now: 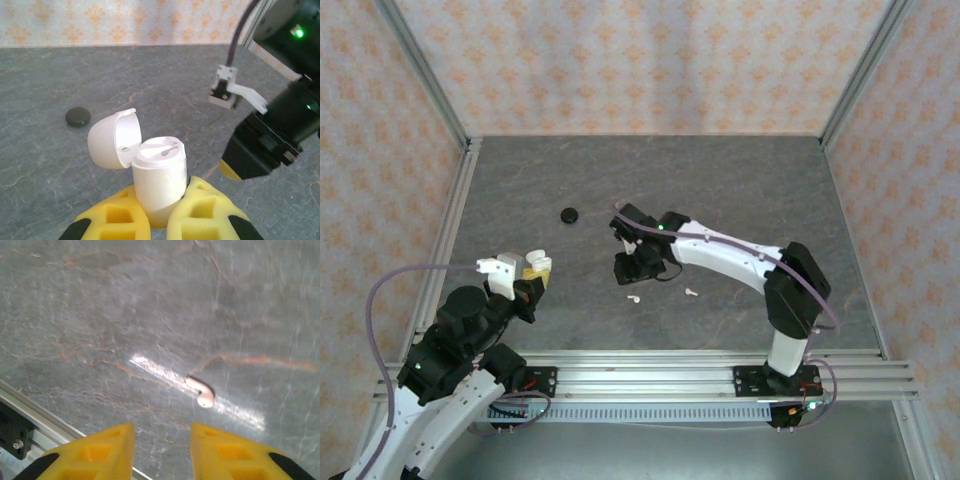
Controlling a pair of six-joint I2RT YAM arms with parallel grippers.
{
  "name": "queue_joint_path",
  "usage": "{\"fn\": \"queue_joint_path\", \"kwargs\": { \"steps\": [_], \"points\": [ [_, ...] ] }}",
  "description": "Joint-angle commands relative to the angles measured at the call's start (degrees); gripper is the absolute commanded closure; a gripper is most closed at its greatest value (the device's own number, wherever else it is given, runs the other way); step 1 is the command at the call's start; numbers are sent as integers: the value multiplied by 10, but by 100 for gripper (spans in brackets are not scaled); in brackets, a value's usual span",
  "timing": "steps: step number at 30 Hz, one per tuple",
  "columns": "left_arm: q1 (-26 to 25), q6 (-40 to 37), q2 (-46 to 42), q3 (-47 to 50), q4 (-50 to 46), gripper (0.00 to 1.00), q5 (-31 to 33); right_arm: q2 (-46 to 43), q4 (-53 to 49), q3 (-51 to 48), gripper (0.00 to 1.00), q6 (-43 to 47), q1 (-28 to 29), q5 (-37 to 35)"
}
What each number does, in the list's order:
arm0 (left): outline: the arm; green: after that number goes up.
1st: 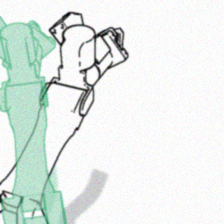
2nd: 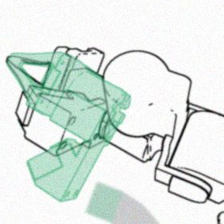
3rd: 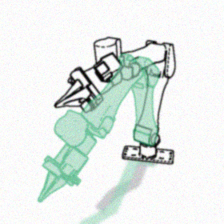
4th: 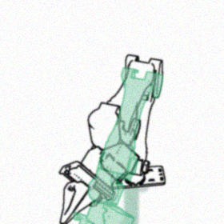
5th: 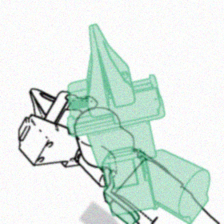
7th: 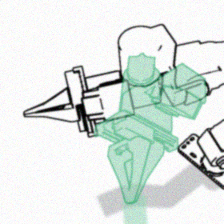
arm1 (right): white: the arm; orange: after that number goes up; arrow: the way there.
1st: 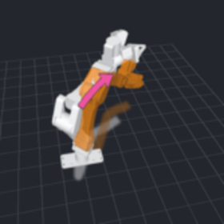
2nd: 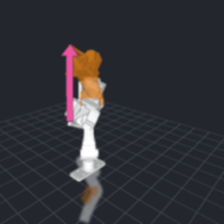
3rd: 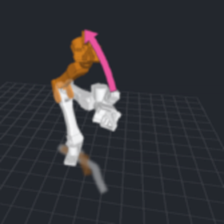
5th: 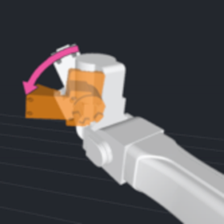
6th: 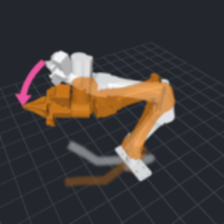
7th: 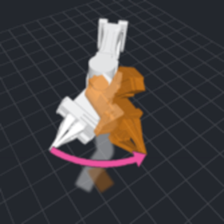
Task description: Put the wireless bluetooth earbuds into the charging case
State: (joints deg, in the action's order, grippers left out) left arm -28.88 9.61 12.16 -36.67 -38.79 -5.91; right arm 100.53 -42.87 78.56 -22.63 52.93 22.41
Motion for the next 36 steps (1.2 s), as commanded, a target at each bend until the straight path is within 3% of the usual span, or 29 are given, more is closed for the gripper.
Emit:
{"fn": "queue_joint_path", "kwargs": {
  "steps": [1,5,11,20,22,36],
  "points": [
    [-4,5,8,6,29,100,-4,-22,132,-87,71,-158,7,48],
    [-4,7,19,7,38,100,-12,10,146,-91,76,-171,26,61],
    [-4,13,28,6,37,100,-19,70,70,-50,84,-136,35,22],
    [-5,21,27,13,29,100,-14,97,63,-59,85,-119,31,4],
    [-4,21,29,14,34,100,-14,106,59,-57,89,-116,29,6],
    [-4,24,39,20,47,100,-16,87,2,-63,95,-106,15,-53]
  ]
}}
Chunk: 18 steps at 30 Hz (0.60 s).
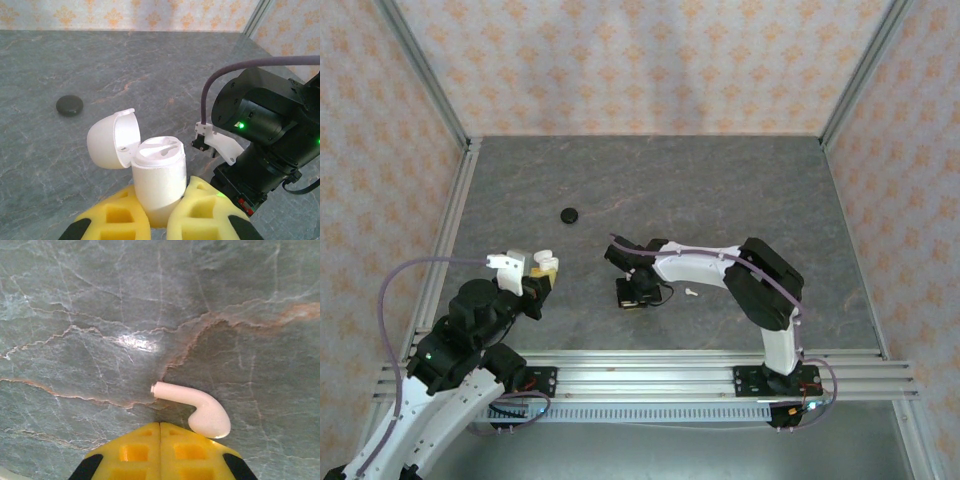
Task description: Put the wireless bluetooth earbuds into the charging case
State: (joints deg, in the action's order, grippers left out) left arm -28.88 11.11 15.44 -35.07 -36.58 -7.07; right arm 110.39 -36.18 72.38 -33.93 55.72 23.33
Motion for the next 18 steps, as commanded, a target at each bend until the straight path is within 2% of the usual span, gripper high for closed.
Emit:
{"fn": "queue_joint_path", "kwargs": {
  "steps": [1,13,18],
  "points": [
    [-4,8,7,3,26,100,-6,-13,-69,1,95,7,-13,-68],
    [-4,12,11,1,23,100,-12,1,-97,31,96,32,-33,-106],
    [-4,13,11,-1,19,100,-14,25,-122,74,97,57,-37,-121]
  ]
}}
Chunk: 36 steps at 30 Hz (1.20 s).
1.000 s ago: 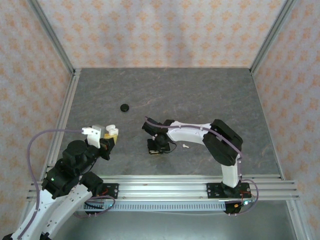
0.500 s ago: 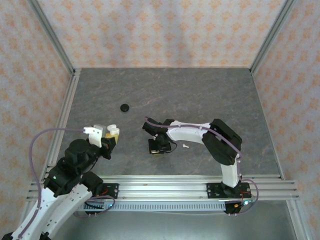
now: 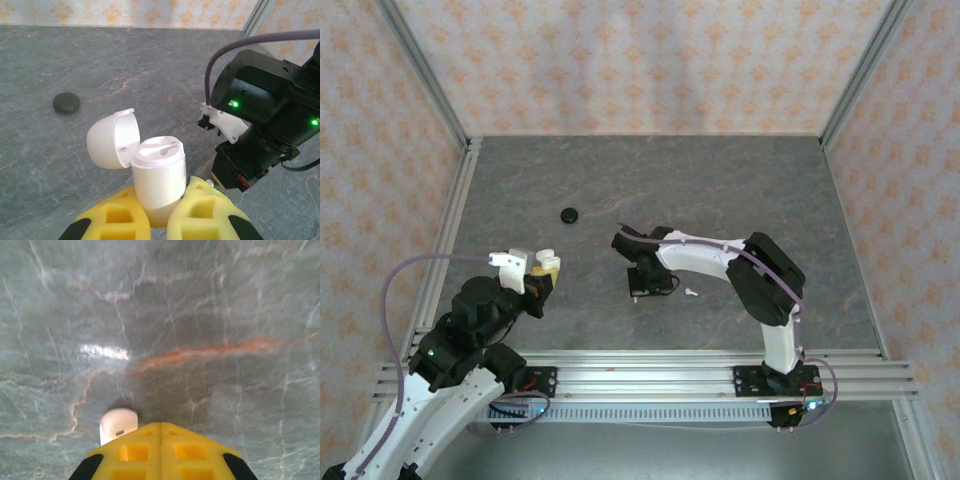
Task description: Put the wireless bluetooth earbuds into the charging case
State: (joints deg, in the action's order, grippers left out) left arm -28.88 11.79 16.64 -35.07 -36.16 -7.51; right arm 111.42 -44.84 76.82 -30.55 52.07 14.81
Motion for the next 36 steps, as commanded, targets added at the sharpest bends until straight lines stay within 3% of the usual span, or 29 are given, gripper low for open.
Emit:
{"fn": "queue_joint_path", "kwargs": {
  "steps": [1,9,15,20,23,36],
  "points": [
    [-4,7,-2,-2,13,100,-10,14,-38,34,97,26,-1,-34],
    [-4,4,-7,1,10,100,-6,-37,-54,30,97,12,-1,-32],
    [-4,-13,-23,37,73,100,-67,-52,-16,-3,68,-37,-1,-1],
    [-4,-50,-37,72,129,100,-155,-53,33,-29,57,-69,-1,34],
    [-4,-61,-38,90,162,100,-187,-58,69,-47,54,-90,-1,52],
    [-4,-73,-34,93,162,100,-195,-54,107,-77,55,-117,-11,60]
  ]
}}
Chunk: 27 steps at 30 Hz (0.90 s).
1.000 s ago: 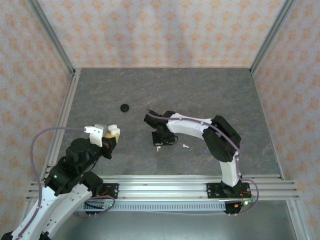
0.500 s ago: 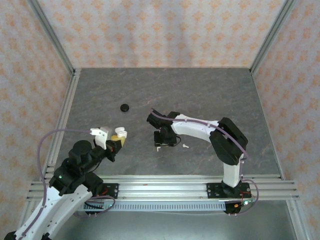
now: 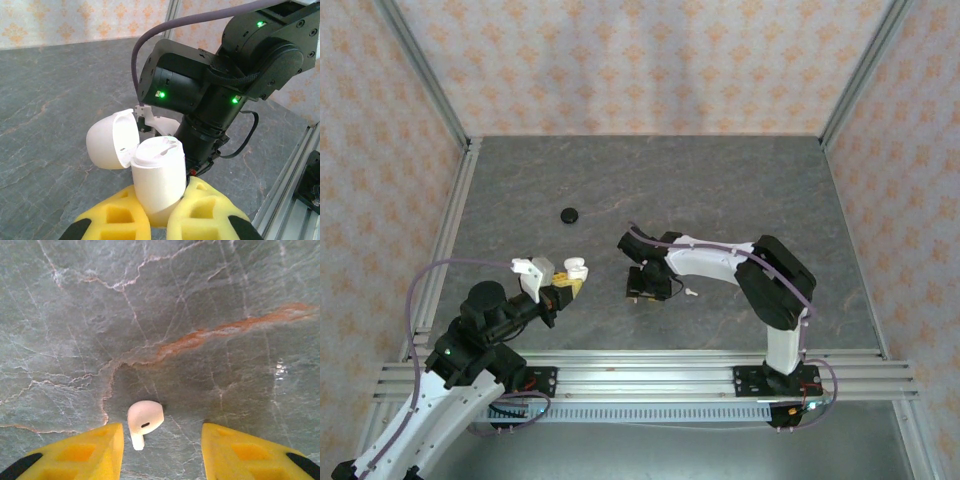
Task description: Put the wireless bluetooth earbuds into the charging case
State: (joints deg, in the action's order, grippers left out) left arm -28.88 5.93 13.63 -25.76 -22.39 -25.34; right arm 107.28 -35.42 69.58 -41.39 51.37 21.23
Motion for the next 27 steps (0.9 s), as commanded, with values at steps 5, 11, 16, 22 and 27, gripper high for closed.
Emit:
{"fn": "queue_joint_path", "kwargs": {
  "steps": [5,11,16,22,27],
  "points": [
    [-4,-16,-1,0,23,100,-16,-2,12,5,59,-2,-5,-2],
    [-4,-19,3,-4,18,100,-15,20,-16,33,64,18,-5,-8],
    [-4,-25,8,-13,6,100,-15,41,-33,55,67,32,-4,-3],
    [-4,-25,9,-14,1,100,-12,53,-45,62,71,39,-3,3],
    [-4,-25,9,-14,-4,100,-8,48,-60,56,74,45,0,-5]
  ]
}}
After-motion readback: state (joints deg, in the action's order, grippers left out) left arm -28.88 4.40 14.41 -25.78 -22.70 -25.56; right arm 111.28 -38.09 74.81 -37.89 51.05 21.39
